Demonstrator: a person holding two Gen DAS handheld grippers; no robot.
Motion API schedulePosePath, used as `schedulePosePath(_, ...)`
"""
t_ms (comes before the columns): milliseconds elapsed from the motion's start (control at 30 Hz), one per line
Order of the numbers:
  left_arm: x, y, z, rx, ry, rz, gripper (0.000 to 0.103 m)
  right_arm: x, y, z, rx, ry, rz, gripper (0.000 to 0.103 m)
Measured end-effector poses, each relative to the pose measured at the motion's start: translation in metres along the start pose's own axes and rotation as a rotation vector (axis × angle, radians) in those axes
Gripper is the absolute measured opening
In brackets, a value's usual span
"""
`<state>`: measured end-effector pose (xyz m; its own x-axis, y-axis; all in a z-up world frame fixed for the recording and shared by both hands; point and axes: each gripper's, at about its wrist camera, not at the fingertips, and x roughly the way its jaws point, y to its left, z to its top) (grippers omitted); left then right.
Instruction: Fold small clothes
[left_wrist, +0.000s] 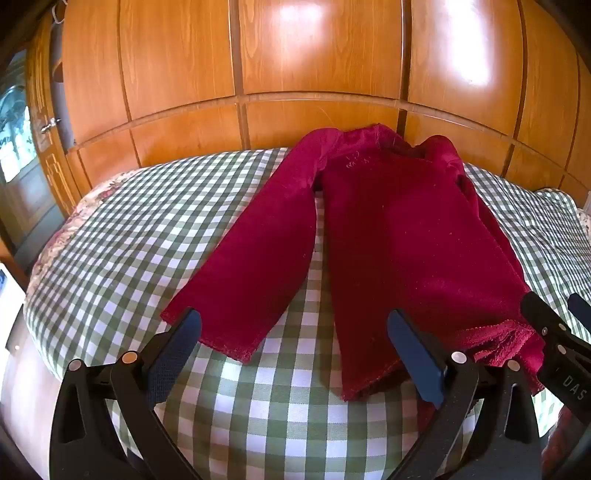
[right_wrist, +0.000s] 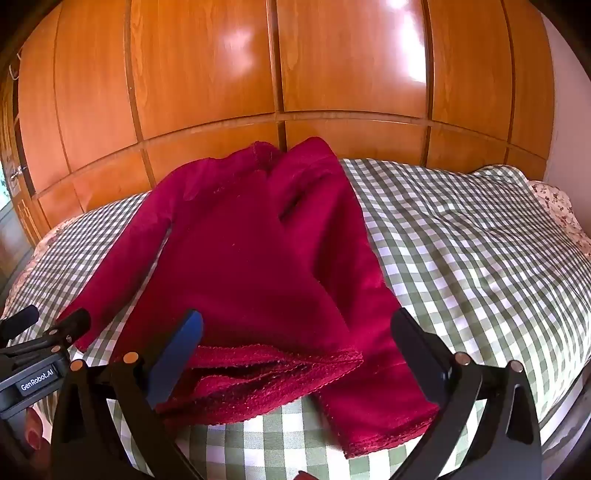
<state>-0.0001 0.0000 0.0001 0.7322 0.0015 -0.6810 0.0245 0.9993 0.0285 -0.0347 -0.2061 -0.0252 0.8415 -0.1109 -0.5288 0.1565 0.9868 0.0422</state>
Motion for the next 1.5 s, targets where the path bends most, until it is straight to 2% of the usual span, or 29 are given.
schedulePosePath(1500, 0.0009, -0.0047, -0.0026, 0.001, 0.003, -0.033, 0.099, 0.0061, -0.0039, 0.0001, 0.011, 0.04, 0.004, 0.101)
